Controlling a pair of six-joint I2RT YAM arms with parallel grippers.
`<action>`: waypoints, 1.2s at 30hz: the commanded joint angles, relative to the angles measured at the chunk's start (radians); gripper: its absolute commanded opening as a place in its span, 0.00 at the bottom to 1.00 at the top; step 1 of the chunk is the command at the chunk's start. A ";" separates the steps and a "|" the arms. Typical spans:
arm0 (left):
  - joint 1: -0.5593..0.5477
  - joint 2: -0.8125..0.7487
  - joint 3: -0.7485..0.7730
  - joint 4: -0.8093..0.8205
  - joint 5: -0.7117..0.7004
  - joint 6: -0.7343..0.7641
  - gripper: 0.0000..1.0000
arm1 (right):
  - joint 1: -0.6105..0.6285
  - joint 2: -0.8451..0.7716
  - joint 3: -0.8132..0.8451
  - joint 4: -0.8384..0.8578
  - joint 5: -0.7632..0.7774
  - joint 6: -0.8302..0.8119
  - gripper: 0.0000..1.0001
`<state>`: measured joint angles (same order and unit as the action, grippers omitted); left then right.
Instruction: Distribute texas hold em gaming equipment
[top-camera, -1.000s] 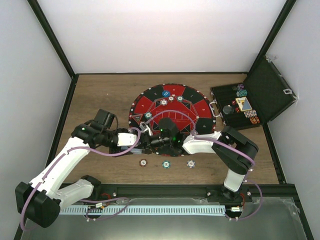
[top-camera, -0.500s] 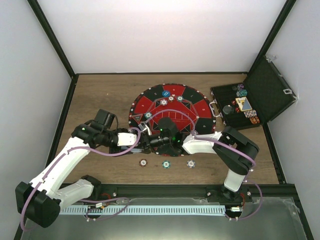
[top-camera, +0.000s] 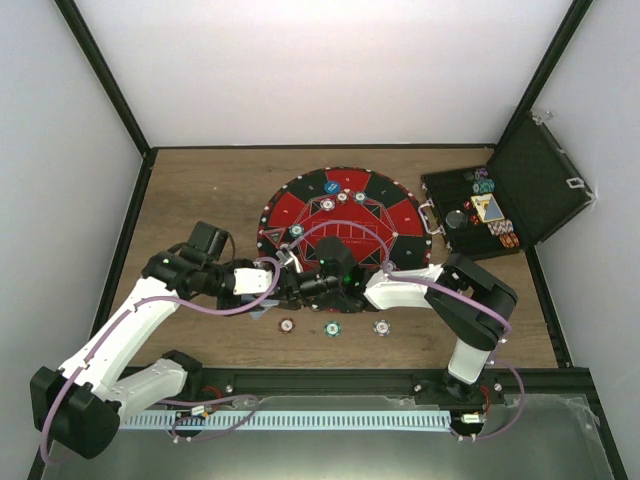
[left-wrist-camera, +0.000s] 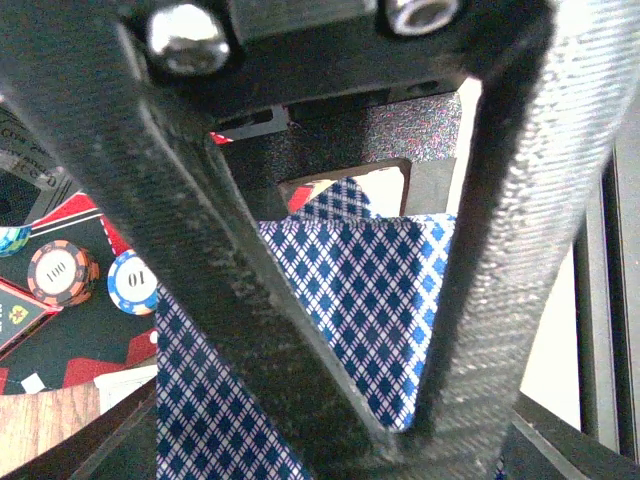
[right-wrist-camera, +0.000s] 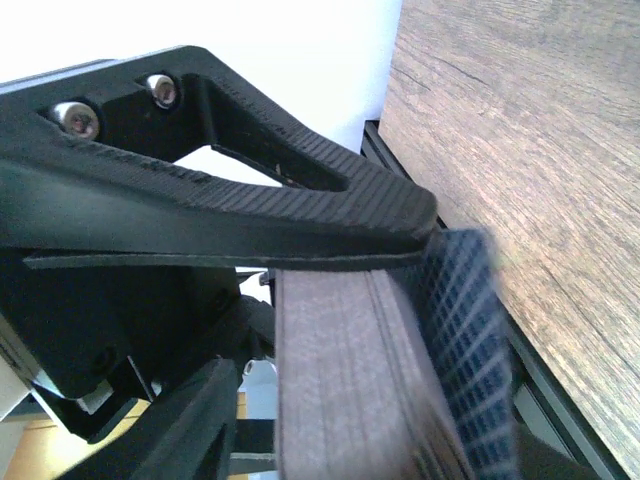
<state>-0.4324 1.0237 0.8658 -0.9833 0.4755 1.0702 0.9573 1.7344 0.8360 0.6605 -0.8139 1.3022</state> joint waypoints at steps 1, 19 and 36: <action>0.004 -0.015 0.002 -0.004 0.040 -0.018 0.13 | 0.008 0.001 0.035 0.064 -0.011 0.028 0.47; 0.003 0.016 0.022 0.025 0.017 -0.104 0.12 | 0.024 -0.003 0.060 -0.110 0.054 -0.081 0.38; 0.097 -0.022 -0.004 -0.018 -0.031 -0.041 0.04 | 0.024 -0.079 -0.042 -0.182 0.067 -0.132 0.87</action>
<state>-0.3733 1.0271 0.8654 -1.0058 0.4488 0.9951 0.9718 1.7214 0.8364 0.5014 -0.7345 1.1973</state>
